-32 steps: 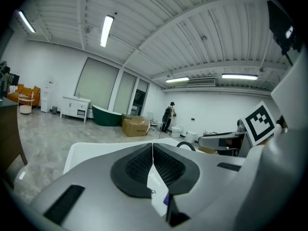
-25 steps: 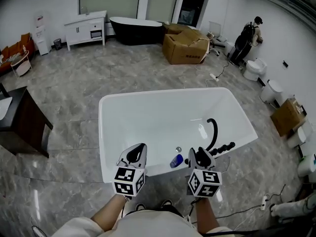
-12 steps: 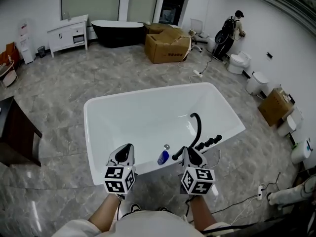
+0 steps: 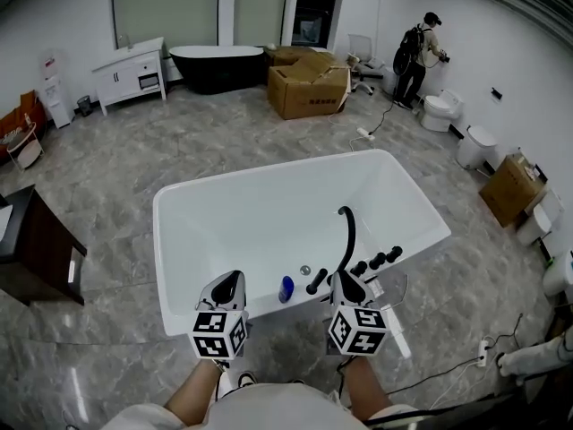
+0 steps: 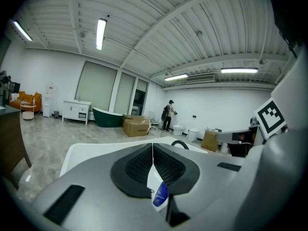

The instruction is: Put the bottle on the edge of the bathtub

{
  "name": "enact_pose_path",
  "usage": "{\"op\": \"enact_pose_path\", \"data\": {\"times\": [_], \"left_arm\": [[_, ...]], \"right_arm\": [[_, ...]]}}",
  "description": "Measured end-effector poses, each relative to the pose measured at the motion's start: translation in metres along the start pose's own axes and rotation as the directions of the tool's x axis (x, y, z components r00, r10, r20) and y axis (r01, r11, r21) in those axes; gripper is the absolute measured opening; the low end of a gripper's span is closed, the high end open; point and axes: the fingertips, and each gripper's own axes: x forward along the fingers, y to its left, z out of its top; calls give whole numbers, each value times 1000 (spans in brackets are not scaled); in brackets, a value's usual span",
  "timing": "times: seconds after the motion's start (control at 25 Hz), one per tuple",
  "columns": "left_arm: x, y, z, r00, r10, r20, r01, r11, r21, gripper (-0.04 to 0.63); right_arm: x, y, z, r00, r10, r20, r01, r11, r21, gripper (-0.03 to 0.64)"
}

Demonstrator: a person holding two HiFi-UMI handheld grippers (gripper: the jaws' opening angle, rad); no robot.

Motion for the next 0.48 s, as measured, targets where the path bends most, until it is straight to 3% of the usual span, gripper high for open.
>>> {"op": "enact_pose_path", "data": {"times": [0.48], "left_arm": [[-7,-20,-5,995,95,-6,-95,995,7,20]], "right_arm": [[2,-32,-4,997,73,-15,-72,997,36,43]]}}
